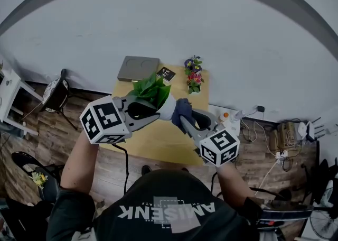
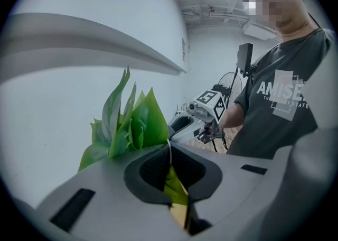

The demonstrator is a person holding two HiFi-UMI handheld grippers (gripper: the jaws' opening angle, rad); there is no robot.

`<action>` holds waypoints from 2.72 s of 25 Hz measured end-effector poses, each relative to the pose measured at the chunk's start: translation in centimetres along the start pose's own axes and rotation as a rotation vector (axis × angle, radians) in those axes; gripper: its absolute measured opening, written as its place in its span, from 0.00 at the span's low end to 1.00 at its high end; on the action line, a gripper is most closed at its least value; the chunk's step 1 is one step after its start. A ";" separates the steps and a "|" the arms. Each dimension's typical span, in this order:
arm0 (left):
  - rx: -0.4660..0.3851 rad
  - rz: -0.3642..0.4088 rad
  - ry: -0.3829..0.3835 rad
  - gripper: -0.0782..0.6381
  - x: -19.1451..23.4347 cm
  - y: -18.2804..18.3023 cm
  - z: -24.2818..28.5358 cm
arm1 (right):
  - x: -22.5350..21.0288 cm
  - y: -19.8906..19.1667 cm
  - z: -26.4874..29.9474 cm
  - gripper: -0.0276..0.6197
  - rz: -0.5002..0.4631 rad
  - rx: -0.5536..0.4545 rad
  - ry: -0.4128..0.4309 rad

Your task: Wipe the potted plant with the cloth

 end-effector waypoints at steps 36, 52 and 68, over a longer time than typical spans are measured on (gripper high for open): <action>-0.005 0.154 -0.107 0.13 -3.2 -0.3 -0.5 | 0.7 2.1 -2.3 0.21 0.046 -0.095 0.094; 0.075 0.214 -0.136 0.13 -3.7 0.3 0.4 | -0.9 -2.2 -2.9 0.21 0.136 -0.023 0.099; 0.067 0.311 -0.154 0.13 -6.0 1.0 0.4 | -0.2 4.9 -3.6 0.21 0.071 -0.143 0.196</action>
Point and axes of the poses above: the fingertips, and each gripper's own axes: z forward along the fingers, x to its left, y out of its top, the point moved 8 cm from there along -z, backward along the fingers, and after that the axes turned 10 degrees about x, right-handed, at the moved point
